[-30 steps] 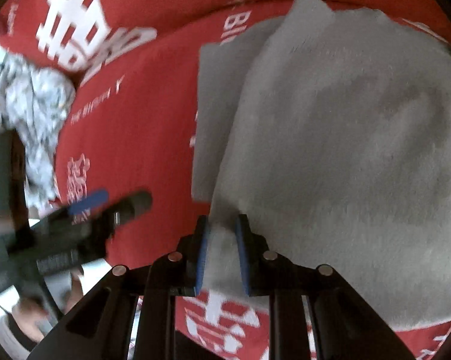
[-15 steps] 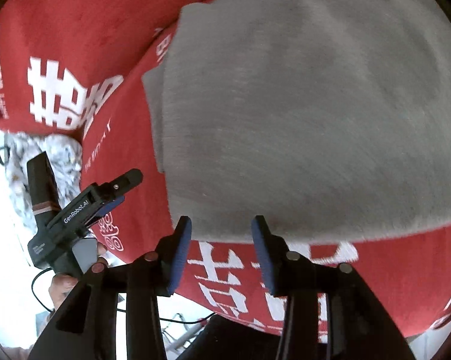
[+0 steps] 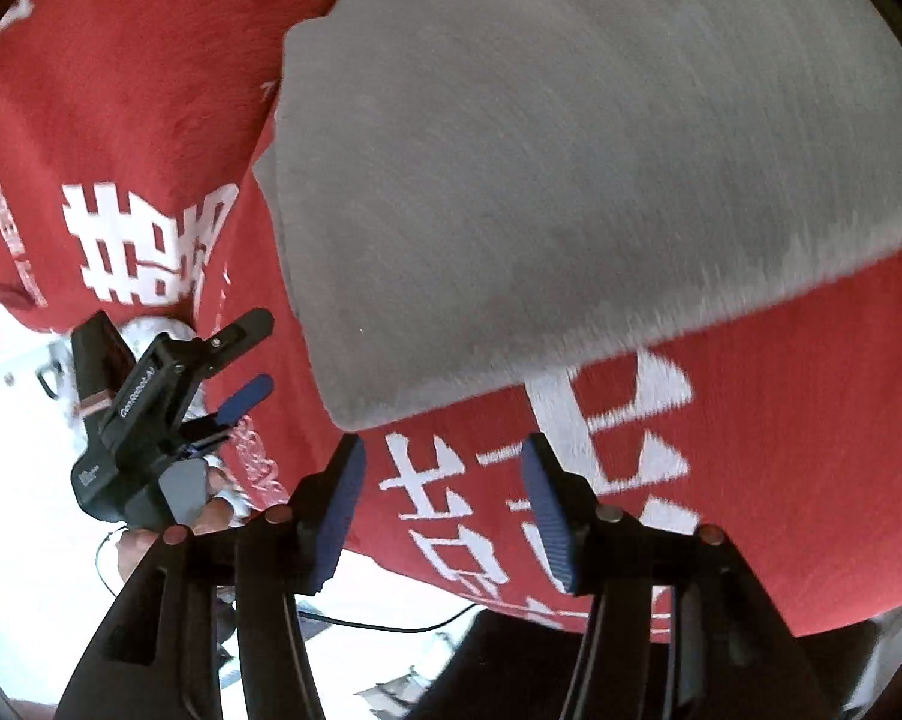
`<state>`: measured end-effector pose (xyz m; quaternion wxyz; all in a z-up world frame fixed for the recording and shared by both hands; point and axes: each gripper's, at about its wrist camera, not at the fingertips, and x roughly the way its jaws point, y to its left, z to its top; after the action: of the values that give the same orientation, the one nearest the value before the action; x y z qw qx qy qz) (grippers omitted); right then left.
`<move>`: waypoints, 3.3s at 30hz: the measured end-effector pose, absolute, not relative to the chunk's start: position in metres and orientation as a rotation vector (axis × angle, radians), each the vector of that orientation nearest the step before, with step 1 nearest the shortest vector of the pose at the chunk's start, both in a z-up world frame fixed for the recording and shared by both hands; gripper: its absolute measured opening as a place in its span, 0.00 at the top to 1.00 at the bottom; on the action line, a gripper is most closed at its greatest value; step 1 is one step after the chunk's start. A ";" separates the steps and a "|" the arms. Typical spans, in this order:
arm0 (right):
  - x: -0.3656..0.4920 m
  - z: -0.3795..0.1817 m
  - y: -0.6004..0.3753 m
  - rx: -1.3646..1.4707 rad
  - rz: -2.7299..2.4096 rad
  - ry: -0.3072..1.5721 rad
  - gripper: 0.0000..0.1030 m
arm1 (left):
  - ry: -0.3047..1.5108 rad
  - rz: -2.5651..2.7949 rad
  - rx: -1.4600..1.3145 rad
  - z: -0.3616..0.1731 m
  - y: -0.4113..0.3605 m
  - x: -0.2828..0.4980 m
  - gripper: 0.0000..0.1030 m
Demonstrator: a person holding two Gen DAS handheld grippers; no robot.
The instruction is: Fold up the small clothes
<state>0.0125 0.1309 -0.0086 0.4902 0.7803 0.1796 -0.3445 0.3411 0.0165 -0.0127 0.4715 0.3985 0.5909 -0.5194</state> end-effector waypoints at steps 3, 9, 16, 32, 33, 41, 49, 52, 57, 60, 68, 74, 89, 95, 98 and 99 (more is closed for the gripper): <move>0.006 -0.020 0.141 1.963 -0.844 0.298 0.44 | 1.478 -1.275 0.957 -0.015 0.018 0.341 0.00; 0.002 -0.041 0.142 2.035 -0.878 -0.022 0.44 | 1.618 -1.362 0.868 -0.029 0.004 0.320 0.00; 0.009 -0.051 0.127 2.082 -0.857 -0.197 0.47 | 1.777 -1.432 0.766 -0.038 -0.016 0.307 0.00; -0.014 0.006 0.090 1.936 -0.704 -0.154 0.92 | 1.885 -1.553 0.730 -0.049 -0.057 0.237 0.00; -0.014 0.004 0.092 1.935 -0.705 -0.135 0.92 | 1.884 -1.568 0.732 -0.047 -0.060 0.229 0.00; -0.007 0.002 0.110 1.936 -0.717 0.287 0.81 | 1.726 -1.540 0.927 -0.050 -0.066 0.192 0.00; -0.075 0.041 0.094 1.758 -0.957 0.423 0.56 | 1.573 -1.532 1.055 -0.049 -0.063 0.167 0.00; -0.089 0.041 0.072 1.718 -1.075 0.477 0.92 | 1.533 -1.503 1.037 -0.046 -0.063 0.166 0.08; -0.085 0.028 0.042 1.644 -1.133 0.559 0.93 | 1.461 -1.406 1.043 -0.046 -0.063 0.172 0.39; -0.075 0.009 0.040 1.625 -1.093 0.655 0.94 | 1.434 -1.407 1.030 -0.043 -0.063 0.176 0.62; -0.080 0.005 0.045 1.649 -1.036 0.598 0.95 | 1.436 -1.485 0.906 -0.003 -0.061 0.171 0.85; -0.107 0.012 0.062 1.707 -0.987 0.495 0.92 | 1.382 -1.656 0.855 0.057 -0.071 0.117 0.85; -0.245 0.018 0.118 1.851 -1.061 0.112 0.89 | 1.179 -1.931 1.230 0.046 -0.054 -0.127 0.85; -0.266 -0.005 0.133 1.913 -1.033 0.043 0.88 | 1.194 -1.885 1.334 0.013 -0.043 -0.144 0.67; -0.270 -0.010 0.136 1.931 -1.026 0.017 0.88 | 1.175 -1.908 1.317 0.026 -0.040 -0.146 0.44; -0.266 -0.010 0.129 1.937 -1.030 0.008 0.88 | 1.138 -1.939 1.315 0.037 -0.036 -0.149 0.44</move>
<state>-0.2661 0.1288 -0.0104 0.4561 0.7857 0.0032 -0.4179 -0.1486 -0.0364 0.0372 0.2653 0.4867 0.4212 -0.7179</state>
